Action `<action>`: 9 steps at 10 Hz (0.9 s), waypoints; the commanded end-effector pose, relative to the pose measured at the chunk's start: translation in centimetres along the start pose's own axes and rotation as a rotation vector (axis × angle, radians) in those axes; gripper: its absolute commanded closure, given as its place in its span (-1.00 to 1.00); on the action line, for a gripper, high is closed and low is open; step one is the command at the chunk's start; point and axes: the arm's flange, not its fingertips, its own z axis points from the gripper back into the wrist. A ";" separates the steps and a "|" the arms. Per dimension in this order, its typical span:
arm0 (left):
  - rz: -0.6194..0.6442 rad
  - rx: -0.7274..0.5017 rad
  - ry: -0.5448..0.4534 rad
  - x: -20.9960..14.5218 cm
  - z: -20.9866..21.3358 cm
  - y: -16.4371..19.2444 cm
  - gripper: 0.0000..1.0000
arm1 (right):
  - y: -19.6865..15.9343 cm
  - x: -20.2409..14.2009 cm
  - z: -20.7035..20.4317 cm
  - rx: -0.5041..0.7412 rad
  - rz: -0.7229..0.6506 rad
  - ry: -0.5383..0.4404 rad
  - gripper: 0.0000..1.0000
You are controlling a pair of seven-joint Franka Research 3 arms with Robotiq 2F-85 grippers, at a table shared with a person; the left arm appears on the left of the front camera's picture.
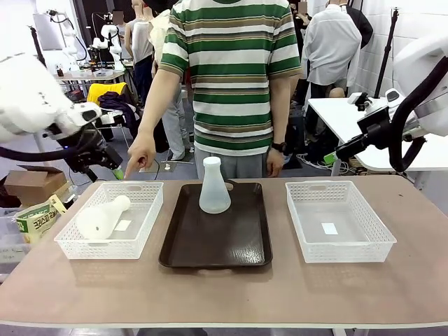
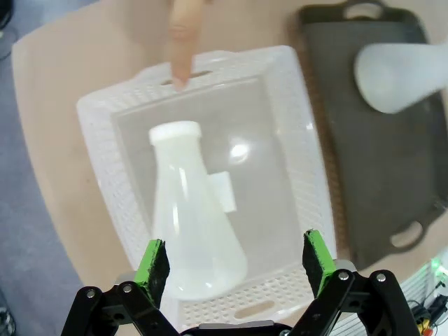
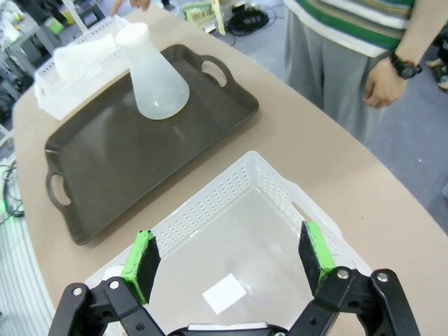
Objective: Prepare the laboratory tools.
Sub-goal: Pick up the Big flask that the person points to.
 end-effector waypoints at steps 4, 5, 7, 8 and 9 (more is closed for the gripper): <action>-0.065 0.045 0.209 6.6 -3.0 1.1 -1.00 | 0.0 0.0 -0.1 -0.012 0.001 0.003 -1.00; -0.091 0.037 0.206 6.2 -4.2 1.7 -1.00 | 0.0 0.0 -0.1 -0.012 0.001 0.003 -1.00; -0.107 0.064 0.195 5.9 -6.6 1.8 -1.00 | 0.0 0.0 -0.1 -0.012 0.001 0.003 -1.00; -0.116 0.066 0.200 5.9 -7.5 1.9 -1.00 | 0.0 0.0 -0.1 -0.012 0.001 0.003 -1.00; -0.121 0.065 0.210 5.9 -8.5 2.0 -1.00 | 0.0 0.0 -0.1 -0.012 0.001 0.003 -1.00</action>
